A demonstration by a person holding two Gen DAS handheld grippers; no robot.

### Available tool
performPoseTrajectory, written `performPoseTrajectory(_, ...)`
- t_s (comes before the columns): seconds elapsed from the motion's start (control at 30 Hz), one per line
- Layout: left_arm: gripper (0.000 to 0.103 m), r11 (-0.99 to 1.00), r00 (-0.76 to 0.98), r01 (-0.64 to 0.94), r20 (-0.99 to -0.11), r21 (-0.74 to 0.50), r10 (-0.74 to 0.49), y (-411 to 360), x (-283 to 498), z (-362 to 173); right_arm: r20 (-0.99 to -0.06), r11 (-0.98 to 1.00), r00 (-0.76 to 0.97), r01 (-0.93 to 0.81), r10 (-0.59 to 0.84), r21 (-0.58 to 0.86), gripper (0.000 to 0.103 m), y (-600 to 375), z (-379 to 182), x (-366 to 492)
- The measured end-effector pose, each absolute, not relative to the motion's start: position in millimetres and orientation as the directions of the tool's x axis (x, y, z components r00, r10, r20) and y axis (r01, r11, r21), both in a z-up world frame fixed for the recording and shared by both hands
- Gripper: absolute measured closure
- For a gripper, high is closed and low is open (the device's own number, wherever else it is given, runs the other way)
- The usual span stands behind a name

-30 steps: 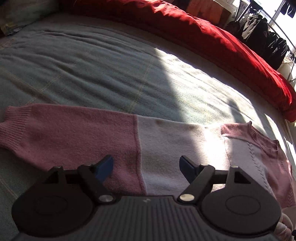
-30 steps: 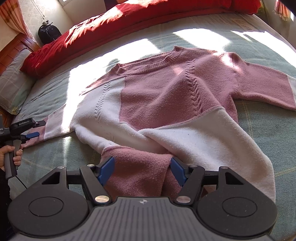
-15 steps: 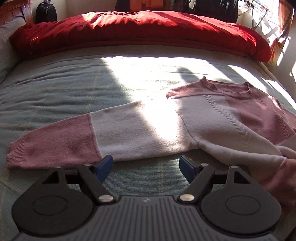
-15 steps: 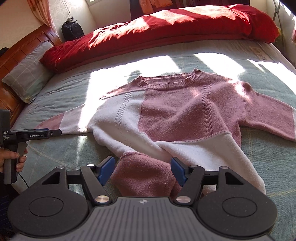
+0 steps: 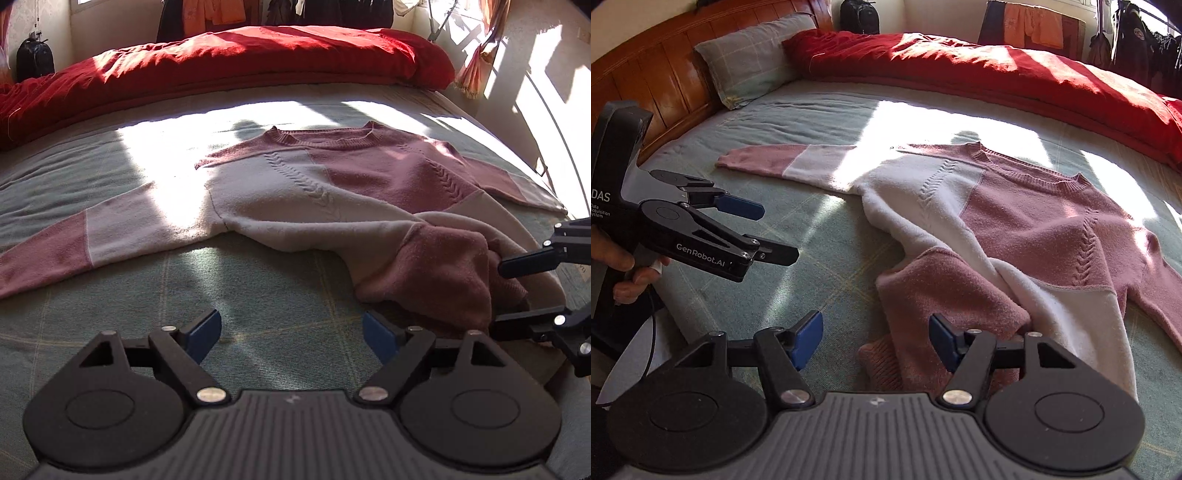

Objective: Fold clothes
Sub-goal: 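Move the right gripper over the pink ribbed hem of the sweater, then close the right gripper on the pink ribbed hem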

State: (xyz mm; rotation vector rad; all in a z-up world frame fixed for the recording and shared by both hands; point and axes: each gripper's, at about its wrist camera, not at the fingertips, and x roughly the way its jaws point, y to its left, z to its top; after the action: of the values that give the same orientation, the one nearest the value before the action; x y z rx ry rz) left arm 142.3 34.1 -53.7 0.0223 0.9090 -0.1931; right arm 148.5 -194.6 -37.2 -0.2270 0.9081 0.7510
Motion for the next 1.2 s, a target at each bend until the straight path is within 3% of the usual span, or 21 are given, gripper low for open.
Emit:
performPoseTrajectory(0.13,0.021,0.990,0.636,0.133,-0.762,-0.046,-0.120,37.3,130.8,-41.3,-0.827,0.704,0.329,-0.702,0.456,0.108,0.052,-174.2,-59.7,144.3)
performPoseTrajectory(0.4,0.020,0.990,0.668,0.115,-0.732,-0.080,-0.136,43.8,120.8,-35.0,-0.893,0.686,0.343,-0.725,0.290,-0.056,0.054,-148.3,-106.3,144.7)
performPoseTrajectory(0.47,0.020,0.987,0.661,0.130,-0.734,-0.091,-0.155,45.5,121.3,-38.4,-0.898,0.687,0.357,-0.721,0.257,-0.090,0.063,-147.6,-110.2,146.7)
performPoseTrajectory(0.53,0.020,0.986,0.659,0.134,-0.735,-0.095,-0.160,47.3,121.9,-41.3,-0.899,0.694,0.372,-0.710,0.232,-0.115,0.084,-148.6,-110.1,150.2)
performPoseTrajectory(0.6,0.020,0.986,0.656,0.134,-0.737,-0.097,-0.162,48.6,122.2,-43.8,-0.898,0.701,0.387,-0.700,0.208,-0.139,0.090,-149.6,-109.9,153.6)
performPoseTrajectory(0.7,0.020,0.985,0.651,0.134,-0.740,-0.108,-0.169,51.0,120.0,-47.4,-0.898,0.710,0.387,-0.692,0.210,-0.132,0.092,-151.6,-103.6,155.4)
performPoseTrajectory(1.2,0.020,0.974,0.612,0.211,-0.765,-0.086,-0.200,40.2,107.9,-66.1,-0.802,0.676,0.289,-0.714,0.522,0.183,0.092,-157.0,0.0,150.3)
